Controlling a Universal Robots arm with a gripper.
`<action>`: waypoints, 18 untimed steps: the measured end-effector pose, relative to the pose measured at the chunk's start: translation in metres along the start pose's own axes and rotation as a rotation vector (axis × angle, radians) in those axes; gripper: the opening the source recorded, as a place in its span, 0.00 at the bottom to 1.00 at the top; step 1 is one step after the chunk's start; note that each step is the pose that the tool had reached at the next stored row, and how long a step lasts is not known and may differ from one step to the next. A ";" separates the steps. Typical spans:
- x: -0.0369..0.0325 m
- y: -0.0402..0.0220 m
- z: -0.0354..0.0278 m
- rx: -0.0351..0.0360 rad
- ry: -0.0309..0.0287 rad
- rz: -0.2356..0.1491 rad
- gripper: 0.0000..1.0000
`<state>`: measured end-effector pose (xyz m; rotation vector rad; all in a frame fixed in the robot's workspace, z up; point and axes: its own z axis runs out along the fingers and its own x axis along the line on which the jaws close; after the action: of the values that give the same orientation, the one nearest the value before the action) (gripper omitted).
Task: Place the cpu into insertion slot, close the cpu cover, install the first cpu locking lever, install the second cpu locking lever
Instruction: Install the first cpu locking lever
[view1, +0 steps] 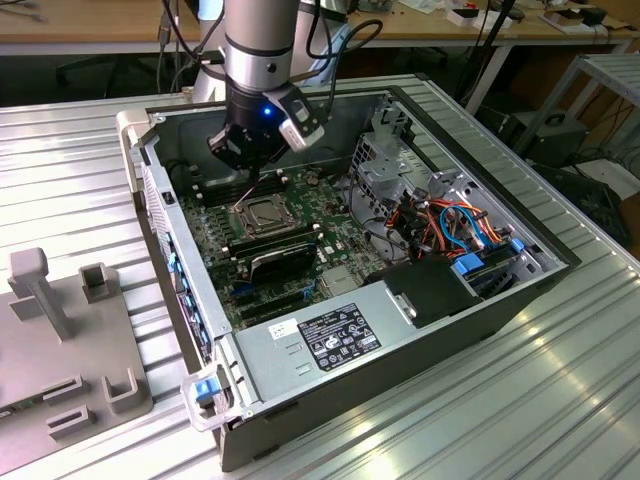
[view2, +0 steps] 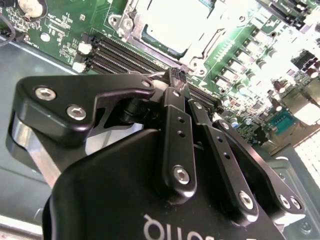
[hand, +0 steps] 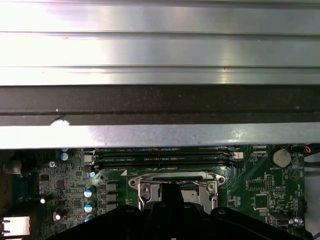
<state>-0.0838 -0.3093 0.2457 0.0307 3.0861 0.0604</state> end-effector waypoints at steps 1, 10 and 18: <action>-0.0001 0.0002 0.0005 -0.0012 0.0003 -0.002 0.11; -0.0206 0.0024 0.0129 -0.0017 0.0093 -0.002 0.11; -0.0219 0.0046 0.0235 -0.0064 0.0117 -0.002 0.11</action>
<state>-0.0606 -0.3043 0.2236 0.0273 3.0975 0.0706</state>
